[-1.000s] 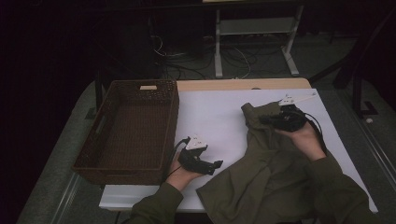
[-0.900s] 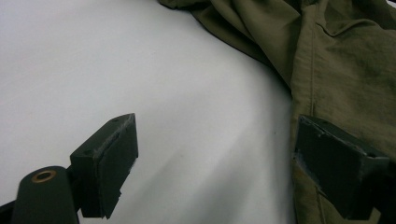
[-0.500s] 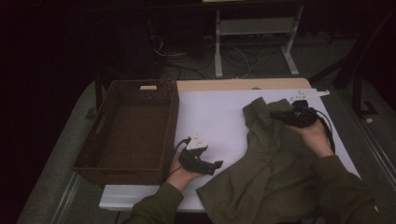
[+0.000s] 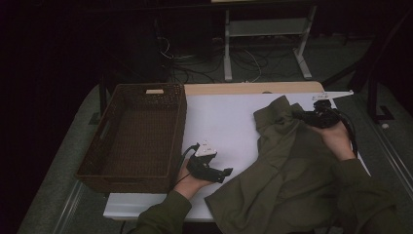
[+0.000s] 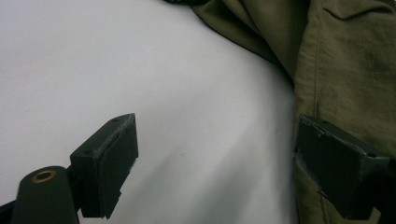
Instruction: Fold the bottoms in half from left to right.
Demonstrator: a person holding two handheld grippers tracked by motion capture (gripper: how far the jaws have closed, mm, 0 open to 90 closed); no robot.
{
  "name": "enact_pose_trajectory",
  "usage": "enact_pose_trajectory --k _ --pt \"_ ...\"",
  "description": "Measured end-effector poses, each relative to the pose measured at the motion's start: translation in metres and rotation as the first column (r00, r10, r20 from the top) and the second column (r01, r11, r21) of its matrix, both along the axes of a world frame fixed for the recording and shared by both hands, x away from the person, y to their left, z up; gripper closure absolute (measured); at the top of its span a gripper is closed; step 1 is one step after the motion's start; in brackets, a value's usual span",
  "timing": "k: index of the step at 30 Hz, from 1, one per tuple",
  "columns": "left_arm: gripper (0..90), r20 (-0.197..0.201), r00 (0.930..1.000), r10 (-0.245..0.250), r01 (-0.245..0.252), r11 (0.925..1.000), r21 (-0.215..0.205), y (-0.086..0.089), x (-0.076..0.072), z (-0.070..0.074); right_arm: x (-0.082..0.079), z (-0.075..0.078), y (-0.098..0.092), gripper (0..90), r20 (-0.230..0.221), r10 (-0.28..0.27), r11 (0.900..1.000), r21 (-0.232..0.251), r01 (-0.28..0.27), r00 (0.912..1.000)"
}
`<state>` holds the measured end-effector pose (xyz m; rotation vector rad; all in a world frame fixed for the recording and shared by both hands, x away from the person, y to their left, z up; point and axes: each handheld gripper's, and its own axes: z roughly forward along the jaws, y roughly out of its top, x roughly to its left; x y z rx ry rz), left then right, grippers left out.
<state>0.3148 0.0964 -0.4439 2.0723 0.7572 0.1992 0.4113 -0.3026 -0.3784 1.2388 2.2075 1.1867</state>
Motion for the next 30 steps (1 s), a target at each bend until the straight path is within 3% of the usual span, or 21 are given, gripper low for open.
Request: enact_pose_trajectory --k 11,15,25,30 --pt "13.9 0.000 1.0000 0.006 -0.006 1.0000 0.000 0.002 0.000 0.000 0.013 -0.003 -0.017 88.2 -0.005 -0.060 0.998 -0.032 0.060 0.9982" --pt "13.9 -0.003 0.9999 0.011 -0.011 0.9999 0.000 0.002 0.000 -0.001 0.018 -0.005 -0.026 88.2 -0.008 -0.092 0.996 -0.021 0.092 0.9957" --pt "13.9 -0.007 0.9999 0.010 -0.010 0.9999 0.003 0.002 0.000 -0.002 0.032 -0.026 -0.036 88.2 -0.063 -0.138 0.990 -0.051 0.135 0.9884" --pt "13.9 -0.007 0.9999 0.011 -0.011 0.9999 0.004 0.002 0.000 -0.002 0.040 -0.031 -0.042 88.2 -0.068 -0.168 0.984 -0.070 0.163 0.9834"
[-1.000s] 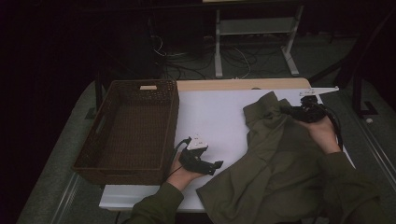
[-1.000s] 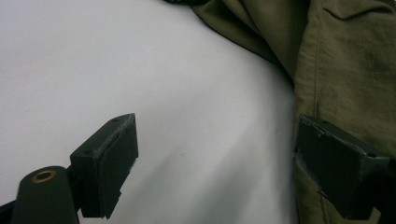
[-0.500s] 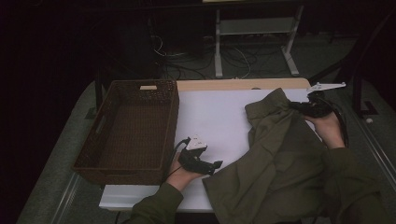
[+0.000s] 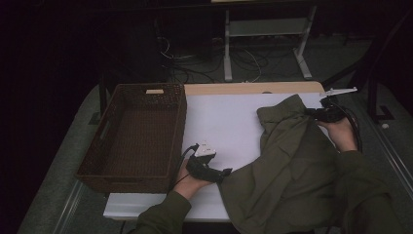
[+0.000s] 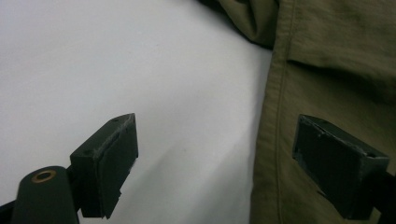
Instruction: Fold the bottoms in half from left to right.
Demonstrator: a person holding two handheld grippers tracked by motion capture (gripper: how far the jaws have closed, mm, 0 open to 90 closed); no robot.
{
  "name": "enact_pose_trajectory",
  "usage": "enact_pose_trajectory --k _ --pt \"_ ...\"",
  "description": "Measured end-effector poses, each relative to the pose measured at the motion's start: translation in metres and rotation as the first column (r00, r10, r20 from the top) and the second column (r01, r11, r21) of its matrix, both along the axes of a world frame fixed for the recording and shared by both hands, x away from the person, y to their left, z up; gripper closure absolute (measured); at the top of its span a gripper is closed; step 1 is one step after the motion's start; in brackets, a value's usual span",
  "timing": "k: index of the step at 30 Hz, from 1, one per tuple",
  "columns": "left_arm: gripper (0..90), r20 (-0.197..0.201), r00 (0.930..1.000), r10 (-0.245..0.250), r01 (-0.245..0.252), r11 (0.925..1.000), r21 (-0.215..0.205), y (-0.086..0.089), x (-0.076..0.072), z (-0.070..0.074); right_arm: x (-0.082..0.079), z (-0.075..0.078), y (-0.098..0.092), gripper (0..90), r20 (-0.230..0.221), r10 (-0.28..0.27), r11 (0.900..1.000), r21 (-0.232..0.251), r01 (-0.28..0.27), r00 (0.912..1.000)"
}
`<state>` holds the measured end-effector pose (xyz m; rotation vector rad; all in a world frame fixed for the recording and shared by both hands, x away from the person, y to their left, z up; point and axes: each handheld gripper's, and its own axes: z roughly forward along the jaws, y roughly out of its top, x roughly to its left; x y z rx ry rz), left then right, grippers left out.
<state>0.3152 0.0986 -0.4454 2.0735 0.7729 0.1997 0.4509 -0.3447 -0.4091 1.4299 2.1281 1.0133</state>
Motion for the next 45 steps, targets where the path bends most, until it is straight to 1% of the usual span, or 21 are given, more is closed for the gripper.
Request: enact_pose_trajectory --k 4,7,9,11,12,14,15,18,19,22,23,27,28,29,31,33,36,39,40,42,45 --pt "13.9 -0.003 1.0000 0.000 0.000 1.0000 0.003 -0.001 0.000 -0.001 0.007 -0.006 -0.003 88.1 -0.023 -0.021 1.000 -0.021 0.020 0.9995" --pt "13.9 -0.003 1.0000 -0.004 0.004 1.0000 0.005 -0.001 0.000 -0.001 0.012 -0.016 -0.004 88.1 -0.059 -0.035 0.999 -0.033 0.033 0.9976" --pt "13.9 -0.004 1.0000 -0.005 0.005 1.0000 0.005 -0.002 0.000 -0.001 0.014 -0.023 -0.005 88.0 -0.075 -0.039 0.999 -0.036 0.036 0.9964" --pt "13.9 -0.006 1.0000 -0.005 0.005 1.0000 0.006 -0.001 0.000 -0.001 0.013 -0.028 -0.004 87.4 -0.081 -0.042 0.999 -0.030 0.039 0.9959" --pt "13.9 -0.007 1.0000 -0.005 0.005 1.0000 0.007 -0.001 0.000 -0.001 0.012 -0.029 -0.004 85.8 -0.081 -0.042 0.999 -0.030 0.039 0.9959" --pt "13.9 -0.007 1.0000 -0.006 0.006 0.9999 0.008 -0.001 0.000 -0.002 0.010 -0.031 -0.003 75.1 -0.084 -0.048 0.998 -0.034 0.045 0.9953" --pt "13.9 -0.008 0.9999 -0.006 0.006 0.9999 0.009 -0.001 0.000 -0.002 0.009 -0.031 -0.003 70.2 -0.084 -0.041 0.999 -0.021 0.039 0.9957" --pt "13.9 -0.011 0.9999 -0.007 0.007 0.9999 0.012 -0.002 0.000 -0.003 0.002 -0.024 -0.006 61.6 -0.063 -0.037 0.999 0.021 0.038 0.9974" --pt "13.9 -0.011 0.9999 -0.007 0.008 0.9999 0.014 -0.002 0.000 -0.002 0.000 -0.021 -0.006 57.0 -0.057 -0.035 0.999 0.035 0.037 0.9978" --pt "13.9 -0.010 0.9999 -0.011 0.011 0.9999 0.012 -0.003 0.000 -0.002 -0.005 -0.011 -0.006 50.6 -0.049 -0.020 0.998 0.066 0.023 0.9986" --pt "13.9 -0.010 0.9999 -0.012 0.012 0.9999 0.012 -0.004 0.000 -0.002 -0.007 -0.008 -0.005 48.9 -0.045 -0.015 0.997 0.070 0.018 0.9989" --pt "13.9 -0.012 0.9998 -0.013 0.013 0.9998 0.012 -0.004 0.000 -0.002 -0.017 0.002 0.001 45.2 -0.030 0.020 0.998 0.052 -0.018 0.9994" --pt "13.9 -0.012 0.9998 -0.013 0.013 0.9998 0.012 -0.004 -0.001 -0.002 -0.019 0.004 0.002 44.2 -0.033 0.028 0.998 0.048 -0.026 0.9991" --pt "13.9 -0.012 0.9998 -0.013 0.013 0.9998 0.012 -0.004 -0.001 -0.002 -0.022 0.006 0.004 44.4 -0.034 0.040 0.998 0.039 -0.039 0.9986" --pt "13.9 -0.010 0.9998 -0.015 0.015 0.9998 0.014 -0.003 -0.001 -0.001 -0.027 0.010 0.006 44.4 -0.037 0.055 0.998 0.044 -0.053 0.9978" --pt "13.9 -0.009 0.9999 -0.014 0.014 0.9999 0.006 -0.003 -0.002 0.000 -0.032 0.012 0.010 44.3 -0.035 0.069 0.997 0.036 -0.068 0.9970" --pt "13.8 -0.005 0.9999 -0.016 0.016 0.9999 -0.004 -0.001 -0.002 0.001 -0.040 0.012 0.014 44.1 -0.043 0.102 0.994 0.053 -0.100 0.9938" --pt "12.6 -0.015 0.9998 -0.016 0.016 0.9999 -0.004 0.000 -0.002 0.001 -0.046 0.012 0.015 44.7 -0.047 0.118 0.991 0.070 -0.114 0.9919" --pt "12.5 -0.017 0.9997 -0.015 0.015 0.9999 -0.009 0.001 -0.003 0.001 -0.049 0.012 0.016 44.8 -0.045 0.118 0.991 0.072 -0.115 0.9920" --pt "11.7 -0.016 0.9998 -0.012 0.011 0.9999 -0.012 0.002 -0.004 0.002 -0.056 0.014 0.019 46.2 -0.026 0.130 0.989 0.073 -0.128 0.9912" --pt "8.1 -0.036 0.9992 -0.016 0.015 0.9998 -0.016 0.002 -0.004 0.003 -0.066 0.016 0.025 47.8 -0.015 0.153 0.984 0.092 -0.151 0.9882"
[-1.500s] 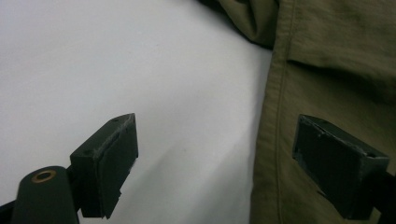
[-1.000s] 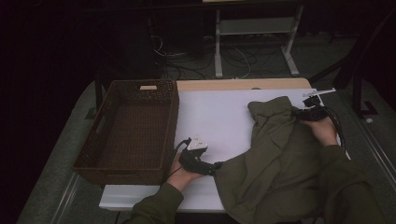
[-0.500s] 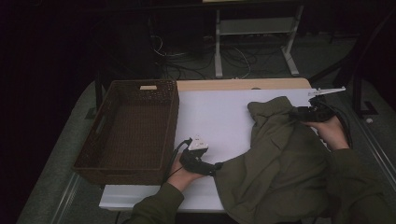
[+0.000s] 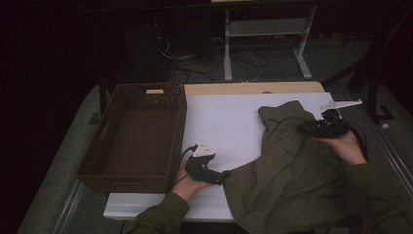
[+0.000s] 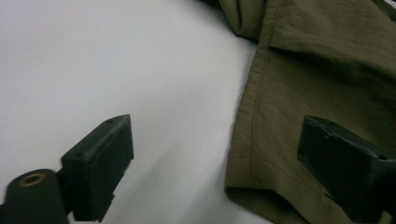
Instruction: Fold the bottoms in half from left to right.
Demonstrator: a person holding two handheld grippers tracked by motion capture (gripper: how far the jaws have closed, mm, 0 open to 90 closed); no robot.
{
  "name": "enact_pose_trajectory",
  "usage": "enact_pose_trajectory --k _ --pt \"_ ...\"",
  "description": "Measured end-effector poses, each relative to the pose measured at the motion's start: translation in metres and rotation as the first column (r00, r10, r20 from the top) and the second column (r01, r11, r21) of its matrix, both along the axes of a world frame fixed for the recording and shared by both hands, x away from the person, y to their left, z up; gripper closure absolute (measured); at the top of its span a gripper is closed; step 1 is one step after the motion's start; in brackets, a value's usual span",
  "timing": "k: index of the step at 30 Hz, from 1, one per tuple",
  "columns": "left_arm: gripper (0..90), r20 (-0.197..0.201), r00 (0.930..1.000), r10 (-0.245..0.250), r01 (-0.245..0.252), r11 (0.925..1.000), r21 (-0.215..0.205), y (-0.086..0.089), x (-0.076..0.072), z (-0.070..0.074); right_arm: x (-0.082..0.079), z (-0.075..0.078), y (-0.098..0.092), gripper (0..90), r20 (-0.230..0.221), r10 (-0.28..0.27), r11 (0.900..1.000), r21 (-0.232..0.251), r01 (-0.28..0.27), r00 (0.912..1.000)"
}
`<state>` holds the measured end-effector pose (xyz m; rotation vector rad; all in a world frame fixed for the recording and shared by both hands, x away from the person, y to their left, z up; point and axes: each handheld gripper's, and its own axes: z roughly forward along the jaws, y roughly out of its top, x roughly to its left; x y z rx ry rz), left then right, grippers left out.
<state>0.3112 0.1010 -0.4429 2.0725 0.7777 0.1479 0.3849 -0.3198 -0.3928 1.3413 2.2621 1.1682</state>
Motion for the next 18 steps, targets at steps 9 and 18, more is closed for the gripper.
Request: enact_pose_trajectory --k 9,18 --pt "6.3 -0.010 0.9999 -0.003 0.003 1.0000 -0.005 -0.001 -0.007 0.007 -0.027 0.005 0.017 54.6 0.012 0.043 0.999 0.017 -0.043 0.9990" --pt "9.4 0.011 0.9996 0.027 -0.026 0.9995 -0.016 0.006 -0.009 0.009 -0.048 -0.001 0.031 56.4 -0.016 0.097 0.995 0.005 -0.097 0.9951"
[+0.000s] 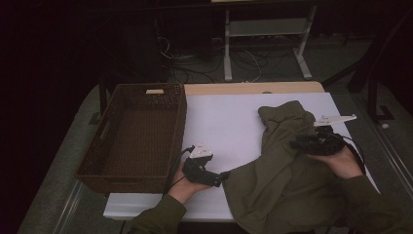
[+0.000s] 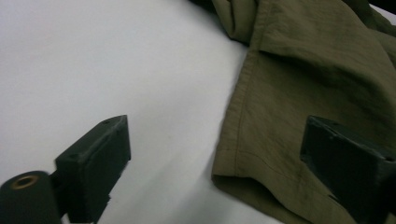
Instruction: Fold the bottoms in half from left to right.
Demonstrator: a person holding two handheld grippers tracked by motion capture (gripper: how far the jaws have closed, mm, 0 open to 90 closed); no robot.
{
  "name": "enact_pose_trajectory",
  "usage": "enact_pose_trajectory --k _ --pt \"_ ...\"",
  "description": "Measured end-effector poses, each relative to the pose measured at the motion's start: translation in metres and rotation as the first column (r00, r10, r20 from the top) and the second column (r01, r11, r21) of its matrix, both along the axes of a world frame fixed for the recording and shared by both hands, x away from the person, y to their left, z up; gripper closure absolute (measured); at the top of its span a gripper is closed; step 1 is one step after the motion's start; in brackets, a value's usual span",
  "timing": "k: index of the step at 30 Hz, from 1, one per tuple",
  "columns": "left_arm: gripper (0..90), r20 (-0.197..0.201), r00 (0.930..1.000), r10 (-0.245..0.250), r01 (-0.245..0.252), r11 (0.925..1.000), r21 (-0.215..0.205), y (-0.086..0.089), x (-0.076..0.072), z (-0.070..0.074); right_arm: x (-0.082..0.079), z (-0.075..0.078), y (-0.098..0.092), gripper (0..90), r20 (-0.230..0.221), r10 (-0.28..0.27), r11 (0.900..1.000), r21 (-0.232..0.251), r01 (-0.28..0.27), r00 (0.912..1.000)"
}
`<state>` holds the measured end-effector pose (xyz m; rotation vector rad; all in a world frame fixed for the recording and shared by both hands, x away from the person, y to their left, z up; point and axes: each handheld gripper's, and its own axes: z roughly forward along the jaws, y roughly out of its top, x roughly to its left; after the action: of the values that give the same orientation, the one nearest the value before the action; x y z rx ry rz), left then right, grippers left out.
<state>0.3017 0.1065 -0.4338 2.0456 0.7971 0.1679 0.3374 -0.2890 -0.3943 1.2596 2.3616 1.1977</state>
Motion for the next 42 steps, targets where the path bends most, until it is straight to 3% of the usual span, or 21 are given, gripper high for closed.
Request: enact_pose_trajectory --k 12,16,23,28,32,35,37,42 --pt "14.4 0.011 0.9999 0.010 -0.009 0.9998 -0.016 -0.001 0.001 -0.001 -0.004 -0.010 0.020 60.6 -0.016 0.062 0.996 -0.061 -0.063 0.9979" --pt "14.3 0.008 0.9999 0.006 -0.006 0.9999 -0.010 -0.001 0.001 -0.003 -0.003 -0.013 0.021 71.8 -0.014 0.065 0.994 -0.092 -0.066 0.9978" --pt "14.2 0.007 1.0000 0.005 -0.005 1.0000 0.001 -0.002 0.001 -0.004 0.000 -0.016 0.019 87.1 -0.014 0.064 0.992 -0.105 -0.065 0.9978" --pt "14.2 0.007 1.0000 -0.002 0.002 1.0000 0.005 -0.004 0.002 -0.004 -0.002 -0.016 0.017 88.1 -0.020 0.067 0.992 -0.101 -0.069 0.9975" --pt "14.2 0.007 1.0000 -0.005 0.005 1.0000 0.003 -0.006 0.003 -0.004 -0.004 -0.016 0.017 76.1 -0.016 0.070 0.994 -0.085 -0.072 0.9974" --pt "14.2 0.007 0.9999 -0.011 0.011 0.9999 0.010 -0.007 0.003 -0.004 -0.005 -0.017 0.021 73.1 -0.010 0.070 0.994 -0.088 -0.071 0.9975" --pt "14.2 0.007 0.9999 -0.011 0.011 0.9999 0.010 -0.007 0.002 -0.004 -0.005 -0.018 0.023 73.3 -0.007 0.072 0.991 -0.112 -0.073 0.9973" --pt "14.2 0.011 0.9999 -0.010 0.010 0.9999 0.008 -0.006 0.002 -0.003 -0.003 -0.021 0.025 84.2 -0.012 0.067 0.985 -0.160 -0.068 0.9977"
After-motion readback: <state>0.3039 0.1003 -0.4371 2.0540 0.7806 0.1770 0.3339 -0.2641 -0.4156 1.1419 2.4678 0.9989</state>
